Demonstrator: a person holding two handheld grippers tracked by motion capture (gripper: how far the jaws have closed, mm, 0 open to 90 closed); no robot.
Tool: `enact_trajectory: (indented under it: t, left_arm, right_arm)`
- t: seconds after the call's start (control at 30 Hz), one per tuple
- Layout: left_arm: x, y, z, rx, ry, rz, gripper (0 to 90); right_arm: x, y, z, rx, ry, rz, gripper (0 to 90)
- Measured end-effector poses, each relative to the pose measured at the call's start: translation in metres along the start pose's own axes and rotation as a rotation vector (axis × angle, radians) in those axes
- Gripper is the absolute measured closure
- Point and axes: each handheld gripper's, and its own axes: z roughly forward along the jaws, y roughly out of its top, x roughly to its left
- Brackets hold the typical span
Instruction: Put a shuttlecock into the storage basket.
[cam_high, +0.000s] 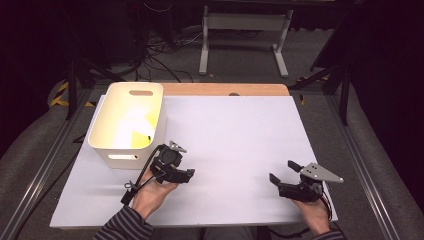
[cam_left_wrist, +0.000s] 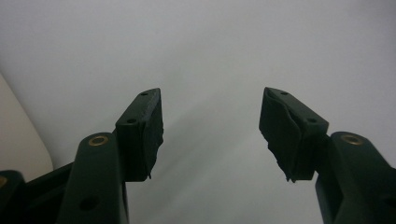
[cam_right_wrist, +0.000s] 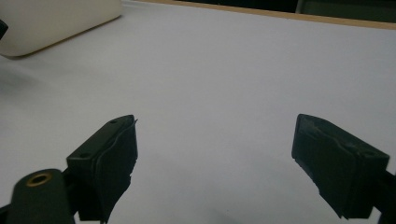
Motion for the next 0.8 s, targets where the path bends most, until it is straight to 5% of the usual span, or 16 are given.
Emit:
enact_trajectory:
  t: [0.8]
  left_arm:
    - [0.004, -0.021, -0.006, -0.024, 0.005, -0.017, 37.9]
  right_arm:
    - [0.0, 0.0, 0.0, 0.004, -0.006, -0.005, 14.5]
